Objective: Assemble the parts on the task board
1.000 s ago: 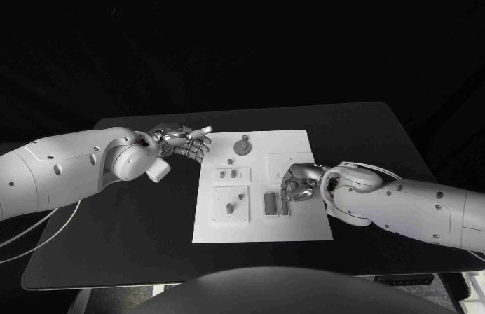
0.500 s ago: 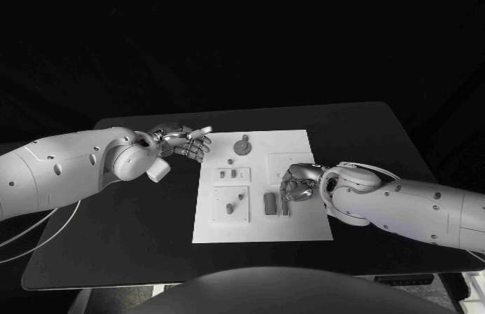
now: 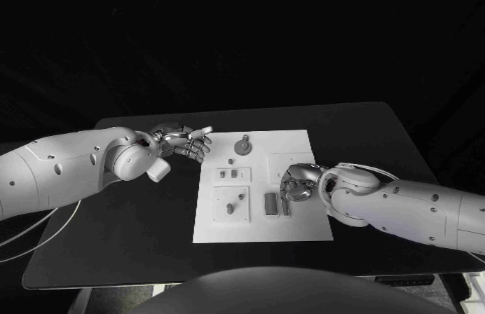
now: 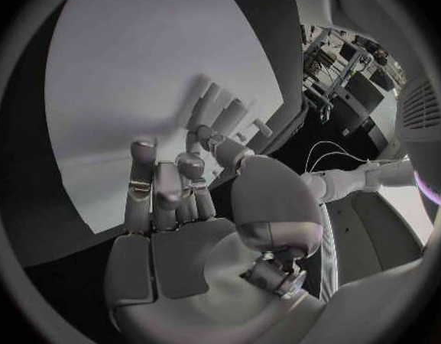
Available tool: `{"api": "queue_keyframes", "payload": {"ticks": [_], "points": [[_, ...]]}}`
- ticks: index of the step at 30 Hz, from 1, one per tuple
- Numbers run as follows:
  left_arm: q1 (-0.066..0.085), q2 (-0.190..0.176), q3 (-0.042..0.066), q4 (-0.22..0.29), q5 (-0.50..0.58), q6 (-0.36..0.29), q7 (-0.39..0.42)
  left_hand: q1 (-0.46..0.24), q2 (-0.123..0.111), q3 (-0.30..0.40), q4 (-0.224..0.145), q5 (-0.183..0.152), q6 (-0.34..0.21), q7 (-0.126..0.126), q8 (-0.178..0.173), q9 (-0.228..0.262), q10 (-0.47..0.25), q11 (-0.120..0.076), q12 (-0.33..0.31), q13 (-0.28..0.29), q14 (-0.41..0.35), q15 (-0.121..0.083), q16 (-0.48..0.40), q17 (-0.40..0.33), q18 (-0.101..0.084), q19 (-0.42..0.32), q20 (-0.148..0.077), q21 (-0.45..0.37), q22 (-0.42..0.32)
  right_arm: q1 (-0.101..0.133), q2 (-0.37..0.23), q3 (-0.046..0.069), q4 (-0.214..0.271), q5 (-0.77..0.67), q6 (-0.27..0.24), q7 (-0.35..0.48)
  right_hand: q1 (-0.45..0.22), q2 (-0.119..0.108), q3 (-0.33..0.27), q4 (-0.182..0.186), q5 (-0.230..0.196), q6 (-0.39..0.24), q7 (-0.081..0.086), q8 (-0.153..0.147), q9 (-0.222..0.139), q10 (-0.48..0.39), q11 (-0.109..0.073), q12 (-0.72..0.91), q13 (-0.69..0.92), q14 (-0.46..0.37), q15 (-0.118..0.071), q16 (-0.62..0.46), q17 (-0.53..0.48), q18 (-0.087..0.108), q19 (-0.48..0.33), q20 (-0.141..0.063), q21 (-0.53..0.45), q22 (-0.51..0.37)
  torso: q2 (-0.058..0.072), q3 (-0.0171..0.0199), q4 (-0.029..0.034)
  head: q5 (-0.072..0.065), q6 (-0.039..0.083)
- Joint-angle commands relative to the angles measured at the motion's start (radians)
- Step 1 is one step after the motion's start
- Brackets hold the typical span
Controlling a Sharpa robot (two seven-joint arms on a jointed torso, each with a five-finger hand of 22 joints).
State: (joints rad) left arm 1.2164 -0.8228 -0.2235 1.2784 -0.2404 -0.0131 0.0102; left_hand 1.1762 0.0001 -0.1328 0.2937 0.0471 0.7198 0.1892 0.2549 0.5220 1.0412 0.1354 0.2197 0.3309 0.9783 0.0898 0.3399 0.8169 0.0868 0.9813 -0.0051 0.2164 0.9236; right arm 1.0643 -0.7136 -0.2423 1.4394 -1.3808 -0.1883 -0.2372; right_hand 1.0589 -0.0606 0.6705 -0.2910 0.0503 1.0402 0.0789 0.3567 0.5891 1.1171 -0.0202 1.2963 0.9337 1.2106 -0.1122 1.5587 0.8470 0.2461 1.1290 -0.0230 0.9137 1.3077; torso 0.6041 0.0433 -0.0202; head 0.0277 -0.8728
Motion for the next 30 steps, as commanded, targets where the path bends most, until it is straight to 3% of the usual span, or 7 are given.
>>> {"api": "queue_keyframes", "payload": {"ticks": [1, 30], "points": [[0.001, 0.001, 0.001, 0.002, -0.002, 0.018, 0.006, -0.005, -0.004, 0.006, 0.002, 0.003, -0.008, 0.032, -0.001, -0.001, -0.006, -0.002, 0.004, -0.002, -0.002, 0.004, -0.003, 0.002, 0.013, -0.005, -0.001, -0.004, 0.001, -0.010, 0.002, -0.005, -0.001, -0.042, 0.024, -0.002, 0.009, -0.005, -0.006, -0.001, -0.002, 0.009, 0.003, 0.003, -0.001, 0.002, -0.006, 0.002, 0.001, 0.001, -0.006, -0.001, 0.002, 0.016, -0.002, -0.004, -0.004, 0.009, -0.001, -0.0002, -0.0004, 0.000, 0.000], [0.001, 0.002, 0.001, 0.003, -0.004, 0.019, 0.003, -0.002, -0.005, 0.006, 0.002, 0.003, -0.009, 0.033, 0.000, -0.001, -0.007, -0.002, 0.004, -0.002, -0.003, 0.004, -0.003, 0.002, 0.013, -0.006, -0.001, -0.005, 0.001, -0.019, 0.000, -0.005, -0.026, -0.066, 0.025, 0.015, 0.018, -0.005, -0.011, -0.001, -0.002, 0.012, 0.001, 0.006, 0.001, 0.006, -0.008, 0.002, 0.001, 0.004, -0.008, 0.000, 0.007, 0.016, -0.002, -0.004, -0.003, 0.009, 0.001, 0.0018, 0.0004, -0.001, 0.000]]}}
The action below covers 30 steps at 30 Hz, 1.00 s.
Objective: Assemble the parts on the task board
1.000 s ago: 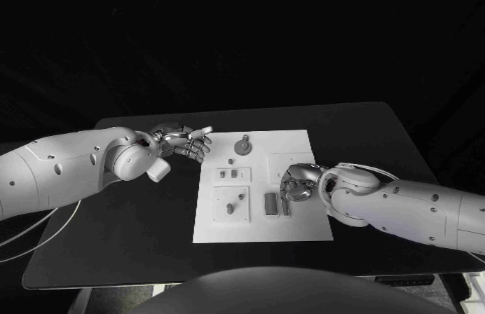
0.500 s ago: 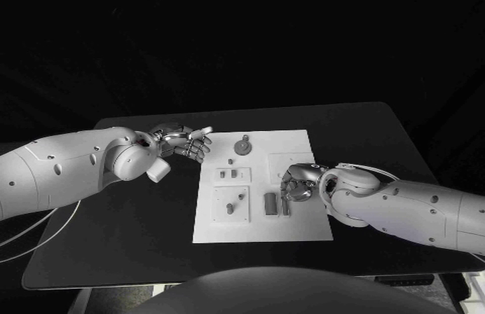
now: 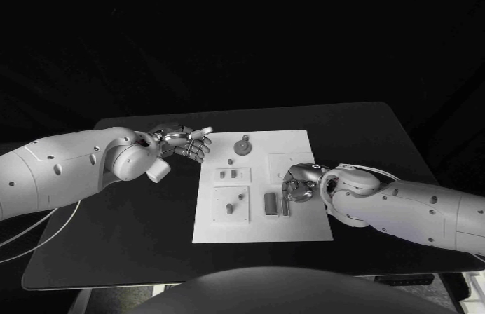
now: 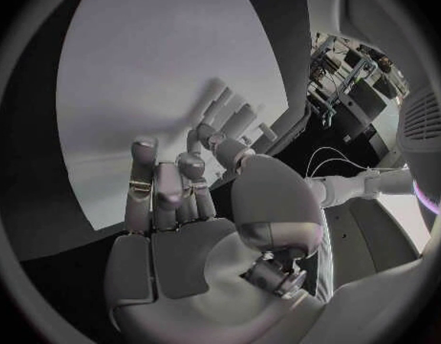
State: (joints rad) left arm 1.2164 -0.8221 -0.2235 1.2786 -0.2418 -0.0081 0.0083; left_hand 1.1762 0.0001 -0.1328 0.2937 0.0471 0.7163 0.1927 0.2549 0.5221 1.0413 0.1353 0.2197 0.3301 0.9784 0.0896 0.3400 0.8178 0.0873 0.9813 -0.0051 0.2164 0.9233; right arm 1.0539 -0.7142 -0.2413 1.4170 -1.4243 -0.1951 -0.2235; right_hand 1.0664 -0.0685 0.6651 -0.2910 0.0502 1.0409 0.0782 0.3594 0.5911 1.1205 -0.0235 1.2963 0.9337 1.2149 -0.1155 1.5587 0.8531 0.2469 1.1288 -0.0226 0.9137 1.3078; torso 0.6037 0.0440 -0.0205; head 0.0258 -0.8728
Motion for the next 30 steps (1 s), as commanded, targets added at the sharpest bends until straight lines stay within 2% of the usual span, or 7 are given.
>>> {"api": "queue_keyframes", "payload": {"ticks": [1, 16, 19, 21, 23, 25, 30], "points": [[0.001, 0.001, 0.001, 0.002, -0.003, 0.014, 0.005, -0.002, -0.005, 0.006, 0.002, 0.003, -0.006, 0.029, 0.000, -0.002, -0.007, -0.002, 0.004, -0.001, -0.003, 0.004, -0.003, 0.001, 0.012, -0.006, -0.001, -0.005, 0.002, -0.009, 0.000, -0.006, -0.003, -0.023, 0.031, 0.002, 0.010, 0.003, -0.006, -0.001, -0.002, 0.012, 0.002, 0.003, -0.001, 0.002, -0.004, 0.002, 0.001, 0.001, -0.004, 0.000, 0.002, 0.015, -0.002, -0.005, -0.003, 0.009, 0.001, 0.0007, 0.0006, 0.001, 0.000], [0.001, 0.002, 0.001, 0.000, -0.003, 0.011, 0.009, -0.002, -0.005, 0.006, 0.002, 0.003, -0.006, 0.029, 0.000, -0.002, -0.007, -0.001, 0.004, -0.001, -0.003, 0.004, -0.004, 0.002, 0.012, -0.006, -0.001, -0.005, 0.002, -0.009, -0.010, -0.006, 0.002, -0.019, -0.003, 0.006, 0.011, 0.002, -0.009, 0.000, -0.002, 0.012, 0.002, 0.004, 0.000, 0.003, -0.004, 0.001, 0.001, 0.000, -0.005, 0.000, 0.001, 0.015, -0.001, -0.005, -0.003, 0.009, 0.000, -0.0008, -0.0002, 0.001, 0.000], [0.001, 0.003, 0.001, -0.002, -0.003, 0.009, 0.012, -0.002, -0.005, 0.006, 0.002, 0.003, -0.006, 0.029, 0.000, -0.002, -0.007, -0.001, 0.004, -0.001, -0.003, 0.004, -0.004, 0.002, 0.012, -0.006, -0.001, -0.005, 0.002, -0.009, -0.020, -0.006, 0.006, 0.024, -0.045, 0.024, 0.009, -0.003, -0.012, 0.001, -0.002, 0.009, 0.002, 0.002, -0.001, 0.003, -0.004, 0.000, 0.000, -0.003, -0.005, 0.000, -0.007, 0.015, -0.001, -0.004, -0.003, 0.009, 0.000, -0.0011, 0.0001, 0.000, 0.000], [0.001, 0.003, 0.001, -0.004, -0.003, 0.006, 0.016, -0.002, -0.005, 0.006, 0.002, 0.003, -0.006, 0.029, 0.000, -0.002, -0.007, -0.001, 0.004, -0.001, -0.003, 0.004, -0.004, 0.002, 0.012, -0.006, -0.001, -0.005, 0.002, -0.009, -0.030, -0.006, 0.012, 0.049, -0.076, 0.035, 0.005, -0.008, -0.013, 0.003, -0.002, -0.013, 0.009, -0.013, -0.008, 0.000, 0.002, -0.008, -0.004, -0.011, -0.005, -0.004, -0.020, 0.015, -0.003, -0.003, -0.005, 0.008, -0.001, -0.0014, 0.0004, 0.000, 0.000], [0.001, 0.002, 0.001, -0.005, -0.002, 0.004, 0.021, -0.002, -0.006, 0.006, 0.002, 0.003, -0.006, 0.029, 0.000, -0.002, -0.007, -0.001, 0.004, -0.001, -0.003, 0.004, -0.004, 0.002, 0.012, -0.006, -0.001, -0.005, 0.002, -0.008, -0.042, -0.006, 0.020, 0.075, -0.110, 0.046, -0.006, -0.019, -0.018, 0.006, -0.002, -0.024, 0.014, -0.022, -0.012, -0.001, 0.006, -0.010, -0.005, -0.014, -0.003, -0.005, -0.026, 0.015, -0.003, -0.001, -0.005, 0.007, -0.001, -0.0013, 0.0000, 0.002, 0.000], [0.001, 0.002, 0.001, -0.010, 0.002, -0.002, 0.029, -0.002, -0.006, 0.006, 0.002, 0.003, -0.006, 0.029, 0.000, -0.002, -0.007, -0.001, 0.004, -0.001, -0.003, 0.004, -0.004, 0.002, 0.012, -0.006, -0.001, -0.005, 0.002, 0.003, -0.055, -0.005, 0.027, 0.095, -0.155, 0.050, -0.029, -0.048, -0.024, 0.014, -0.002, -0.055, 0.025, -0.041, -0.021, -0.005, 0.016, -0.016, -0.008, -0.016, 0.004, -0.008, -0.033, 0.015, -0.001, 0.001, -0.007, 0.005, -0.001, -0.0013, -0.0002, 0.002, 0.000], [0.001, 0.002, 0.001, -0.020, 0.005, -0.013, 0.040, -0.003, -0.007, 0.005, 0.002, 0.003, -0.006, 0.030, 0.000, -0.002, -0.008, -0.001, 0.004, -0.001, -0.003, 0.005, -0.004, 0.002, 0.012, -0.006, 0.000, -0.005, 0.002, 0.026, -0.069, -0.003, 0.028, 0.167, -0.193, 0.058, -0.092, -0.099, -0.053, 0.049, -0.002, -0.081, 0.037, -0.057, -0.027, -0.012, 0.027, -0.021, -0.010, -0.017, 0.015, -0.009, -0.038, 0.015, 0.005, 0.004, -0.008, 0.002, -0.002, -0.0013, -0.0005, 0.003, 0.000]]}}
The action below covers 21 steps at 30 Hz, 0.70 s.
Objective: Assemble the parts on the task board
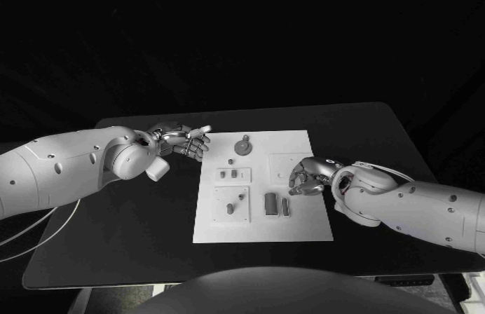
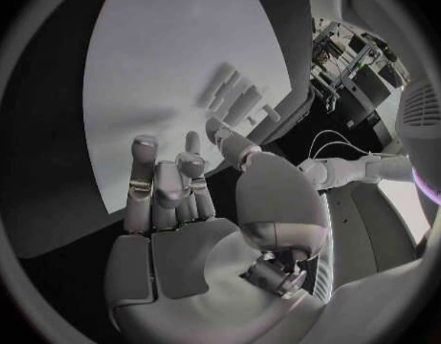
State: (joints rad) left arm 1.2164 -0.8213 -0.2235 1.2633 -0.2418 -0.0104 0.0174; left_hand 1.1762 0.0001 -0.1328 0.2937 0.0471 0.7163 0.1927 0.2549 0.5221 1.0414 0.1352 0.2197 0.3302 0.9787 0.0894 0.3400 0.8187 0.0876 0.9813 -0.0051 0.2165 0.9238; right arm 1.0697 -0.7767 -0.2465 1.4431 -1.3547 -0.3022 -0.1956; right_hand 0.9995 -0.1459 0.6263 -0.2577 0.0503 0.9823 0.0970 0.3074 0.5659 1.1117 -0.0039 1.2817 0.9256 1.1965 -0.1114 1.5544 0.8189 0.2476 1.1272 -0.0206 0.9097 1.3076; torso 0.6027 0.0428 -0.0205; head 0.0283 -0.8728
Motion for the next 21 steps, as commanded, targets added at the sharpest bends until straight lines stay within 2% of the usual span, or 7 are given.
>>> {"api": "queue_keyframes", "payload": {"ticks": [1, 6, 10, 14, 16, 17, 21], "points": [[0.001, 0.002, 0.001, -0.009, 0.005, -0.009, 0.033, -0.002, -0.007, 0.005, 0.002, 0.003, -0.006, 0.030, 0.000, -0.002, -0.008, -0.001, 0.004, -0.001, -0.003, 0.005, -0.004, 0.001, 0.012, -0.006, -0.001, -0.005, 0.001, 0.013, -0.009, 0.005, -0.003, 0.131, -0.094, 0.037, -0.042, -0.030, -0.019, 0.029, -0.002, -0.025, 0.019, -0.007, -0.003, -0.004, 0.009, -0.008, -0.003, 0.001, 0.012, -0.006, -0.005, 0.014, 0.007, 0.002, -0.005, 0.001, -0.001, -0.0002, -0.0008, 0.000, 0.000], [0.001, 0.006, 0.001, -0.032, 0.011, -0.027, 0.057, 0.017, -0.003, 0.008, 0.001, 0.003, 0.000, 0.027, 0.005, 0.000, -0.010, 0.000, 0.003, -0.002, -0.003, 0.005, -0.005, 0.002, 0.012, -0.006, -0.001, -0.005, 0.002, 0.030, -0.005, 0.021, -0.047, 0.352, -0.122, 0.153, -0.060, -0.045, -0.013, 0.060, -0.002, -0.039, 0.024, -0.014, -0.004, -0.021, 0.014, -0.019, -0.008, -0.011, 0.017, -0.019, -0.010, 0.014, -0.005, 0.000, -0.018, -0.004, 0.000, -0.0004, 0.0001, -0.001, 0.007], [0.002, 0.009, 0.002, -0.051, 0.030, -0.060, 0.092, 0.047, 0.006, 0.011, 0.000, 0.003, 0.016, 0.012, 0.014, 0.003, -0.015, 0.002, 0.000, -0.005, -0.005, 0.006, -0.008, 0.002, 0.011, -0.010, 0.001, -0.009, 0.002, 0.046, 0.015, 0.031, -0.125, 0.526, -0.066, 0.291, -0.064, -0.004, -0.017, 0.045, -0.002, -0.048, 0.028, -0.015, 0.001, -0.079, 0.021, -0.081, -0.042, -0.076, 0.025, -0.093, -0.045, 0.004, -0.090, 0.028, -0.070, -0.018, -0.002, -0.0015, 0.0001, -0.002, 0.027], [0.004, 0.017, 0.005, -0.075, 0.063, -0.078, 0.128, 0.068, 0.016, 0.009, 0.000, 0.003, 0.027, -0.003, 0.020, 0.004, -0.027, 0.005, -0.009, -0.013, -0.012, 0.010, -0.017, -0.003, 0.008, -0.018, 0.005, -0.016, -0.002, 0.053, 0.042, 0.039, -0.212, 0.606, -0.030, 0.361, -0.075, 0.041, -0.016, 0.020, -0.001, -0.059, 0.040, -0.017, 0.004, -0.142, 0.025, -0.185, -0.106, -0.154, 0.039, -0.213, -0.102, -0.013, -0.182, 0.063, -0.153, -0.056, -0.002, -0.0019, -0.0003, -0.001, 0.056], [0.005, 0.024, 0.006, -0.092, 0.081, -0.087, 0.151, 0.078, 0.022, 0.004, 0.000, 0.003, 0.033, -0.008, 0.022, 0.004, -0.040, 0.009, -0.020, -0.023, -0.027, 0.017, -0.032, -0.010, 0.005, -0.032, 0.011, -0.028, -0.009, 0.054, 0.059, 0.053, -0.262, 0.665, -0.015, 0.387, -0.079, 0.055, -0.011, 0.009, -0.003, -0.065, 0.045, -0.019, 0.005, -0.162, 0.029, -0.245, -0.148, -0.187, 0.050, -0.277, -0.132, -0.021, -0.221, 0.078, -0.194, -0.078, -0.002, -0.0018, 0.0001, -0.002, 0.070], [0.007, 0.028, 0.006, -0.102, 0.090, -0.094, 0.165, 0.083, 0.025, 0.001, 0.000, 0.003, 0.034, -0.010, 0.022, 0.003, -0.048, 0.010, -0.028, -0.029, -0.036, 0.021, -0.041, -0.015, 0.004, -0.041, 0.015, -0.035, -0.013, 0.054, 0.068, 0.060, -0.287, 0.693, -0.007, 0.401, -0.081, 0.061, -0.007, -0.001, -0.002, -0.072, 0.045, -0.021, 0.005, -0.178, 0.047, -0.302, -0.189, -0.216, 0.060, -0.335, -0.159, -0.029, -0.257, 0.092, -0.232, -0.098, -0.002, -0.0015, 0.0003, -0.004, 0.081], [0.015, 0.047, 0.007, -0.142, 0.114, -0.123, 0.198, 0.102, 0.032, -0.010, 0.000, 0.003, 0.031, -0.023, 0.019, 0.000, -0.088, 0.010, -0.063, -0.055, -0.075, 0.036, -0.081, -0.035, -0.001, -0.073, 0.029, -0.063, -0.030, 0.054, 0.116, 0.089, -0.395, 0.803, 0.024, 0.447, -0.089, 0.081, -0.004, -0.022, -0.001, -0.090, 0.062, -0.024, 0.007, -0.169, 0.058, -0.450, -0.311, -0.235, 0.091, -0.484, -0.226, -0.036, -0.306, 0.124, -0.313, -0.154, -0.002, -0.0002, 0.0006, -0.005, 0.117]]}}
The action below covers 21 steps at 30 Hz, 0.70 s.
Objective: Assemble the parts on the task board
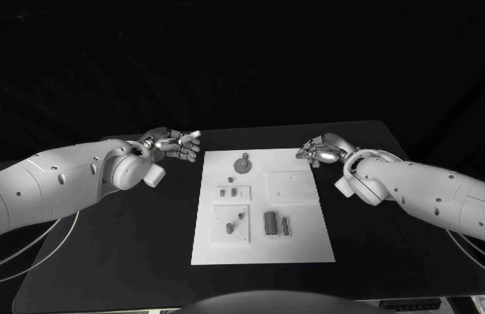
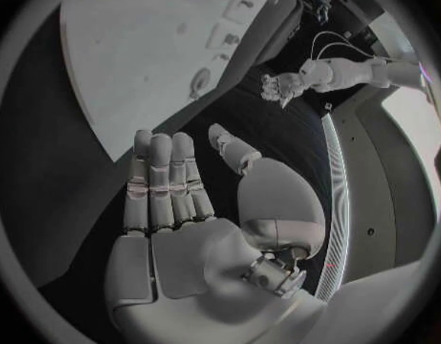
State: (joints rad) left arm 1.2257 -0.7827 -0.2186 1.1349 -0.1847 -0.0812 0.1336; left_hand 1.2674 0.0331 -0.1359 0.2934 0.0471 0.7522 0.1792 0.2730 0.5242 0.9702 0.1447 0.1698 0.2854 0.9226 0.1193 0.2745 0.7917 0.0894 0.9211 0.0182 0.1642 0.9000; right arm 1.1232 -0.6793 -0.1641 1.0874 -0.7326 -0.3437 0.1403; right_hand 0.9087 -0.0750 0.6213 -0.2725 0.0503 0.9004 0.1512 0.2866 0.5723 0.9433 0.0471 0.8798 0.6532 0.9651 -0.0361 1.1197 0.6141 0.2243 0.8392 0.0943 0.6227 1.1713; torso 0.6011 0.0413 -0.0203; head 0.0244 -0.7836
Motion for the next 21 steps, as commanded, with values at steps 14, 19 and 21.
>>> {"api": "queue_keyframes", "payload": {"ticks": [14, 19, 21], "points": [[0.022, 0.103, 0.009, -0.143, 0.106, -0.067, 0.132, 0.034, 0.006, -0.028, 0.001, 0.004, -0.081, -0.038, -0.039, -0.029, -0.143, -0.019, -0.098, -0.097, -0.182, 0.046, -0.146, -0.095, -0.019, -0.116, 0.049, -0.099, -0.066, -0.001, 0.151, 0.085, -0.282, 0.426, 0.183, 0.185, -0.040, 0.068, -0.029, -0.005, -0.001, -0.129, 0.031, -0.045, -0.034, -0.038, 0.101, -0.492, -0.375, -0.186, 0.169, -0.522, -0.177, -0.078, -0.292, 0.086, -0.244, -0.111, -0.020, -0.0012, 0.0037, 0.002, 0.131], [0.021, 0.138, 0.010, -0.181, 0.121, -0.042, 0.155, 0.038, 0.011, -0.032, 0.000, 0.004, -0.113, -0.052, -0.052, -0.035, -0.157, -0.028, -0.101, -0.116, -0.206, 0.046, -0.164, -0.118, -0.033, -0.155, 0.053, -0.101, -0.089, -0.010, 0.161, 0.089, -0.286, 0.443, 0.209, 0.196, -0.063, 0.082, -0.063, -0.003, -0.002, -0.153, 0.031, -0.049, -0.041, -0.056, 0.111, -0.559, -0.427, -0.246, 0.189, -0.599, -0.207, -0.083, -0.320, 0.094, -0.272, -0.122, -0.027, -0.0012, 0.0061, 0.006, 0.158], [0.020, 0.140, 0.010, -0.184, 0.122, -0.032, 0.159, 0.039, 0.013, -0.032, 0.001, 0.004, -0.118, -0.056, -0.053, -0.035, -0.161, -0.032, -0.101, -0.121, -0.209, 0.044, -0.167, -0.124, -0.036, -0.160, 0.053, -0.100, -0.095, -0.014, 0.164, 0.090, -0.285, 0.444, 0.216, 0.199, -0.068, 0.086, -0.072, -0.003, -0.002, -0.161, 0.030, -0.049, -0.043, -0.057, 0.112, -0.576, -0.442, -0.255, 0.190, -0.615, -0.215, -0.082, -0.323, 0.096, -0.280, -0.126, -0.030, -0.0003, 0.0045, 0.008, 0.175]]}}
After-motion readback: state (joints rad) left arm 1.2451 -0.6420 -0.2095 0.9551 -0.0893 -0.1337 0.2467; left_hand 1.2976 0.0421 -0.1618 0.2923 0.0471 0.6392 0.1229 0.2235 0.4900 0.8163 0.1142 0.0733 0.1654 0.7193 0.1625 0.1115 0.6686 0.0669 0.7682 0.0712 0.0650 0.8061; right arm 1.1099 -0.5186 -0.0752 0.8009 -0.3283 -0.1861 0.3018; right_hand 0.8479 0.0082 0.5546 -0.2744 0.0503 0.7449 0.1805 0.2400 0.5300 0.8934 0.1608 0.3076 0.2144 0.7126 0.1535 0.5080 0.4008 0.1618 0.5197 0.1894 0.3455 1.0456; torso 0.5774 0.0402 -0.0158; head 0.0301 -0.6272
